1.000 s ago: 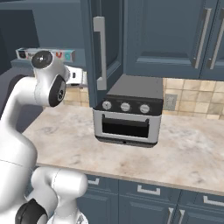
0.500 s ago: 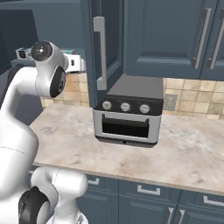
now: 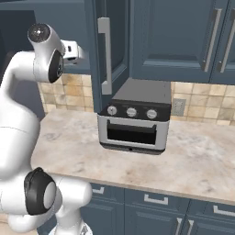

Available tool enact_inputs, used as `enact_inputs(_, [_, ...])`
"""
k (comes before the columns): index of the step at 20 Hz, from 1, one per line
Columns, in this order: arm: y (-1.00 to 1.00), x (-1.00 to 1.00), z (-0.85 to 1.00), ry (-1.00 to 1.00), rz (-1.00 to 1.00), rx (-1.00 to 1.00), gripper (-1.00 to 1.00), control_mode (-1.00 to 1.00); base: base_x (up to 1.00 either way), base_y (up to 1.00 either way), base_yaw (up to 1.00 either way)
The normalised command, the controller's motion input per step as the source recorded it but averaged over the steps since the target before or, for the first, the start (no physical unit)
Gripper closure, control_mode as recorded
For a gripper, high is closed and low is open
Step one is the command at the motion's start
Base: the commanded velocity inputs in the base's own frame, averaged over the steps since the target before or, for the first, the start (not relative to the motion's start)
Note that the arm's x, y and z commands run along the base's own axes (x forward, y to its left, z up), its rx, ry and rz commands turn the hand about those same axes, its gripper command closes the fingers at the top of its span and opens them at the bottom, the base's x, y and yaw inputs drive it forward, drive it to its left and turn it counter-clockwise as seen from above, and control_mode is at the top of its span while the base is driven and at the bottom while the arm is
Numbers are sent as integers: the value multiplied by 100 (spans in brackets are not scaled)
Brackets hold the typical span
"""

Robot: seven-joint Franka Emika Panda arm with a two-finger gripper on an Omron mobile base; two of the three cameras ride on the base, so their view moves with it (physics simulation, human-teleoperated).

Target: Retrieve the tupperware and aluminum foil from the cabinet and place them on the dining counter near the plate with tomato and sweet potato to prepare for storing leftovers.

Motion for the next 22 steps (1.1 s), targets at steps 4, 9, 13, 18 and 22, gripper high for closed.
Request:
enact_inputs(4, [13, 24, 0, 1, 6, -1, -100, -100, 0, 0, 0])
enact_inputs(9, [1, 31, 0, 0, 10, 0, -100, -100, 0, 0, 0])
enact_inputs(13, [0, 38, -1, 0, 14, 0, -100, -100, 0, 0, 0])
enact_inputs(18, [0, 42, -3, 0, 14, 0, -100, -100, 0, 0, 0])
enact_inputs(22, [0, 48, -1, 0, 14, 0, -100, -100, 0, 0, 0])
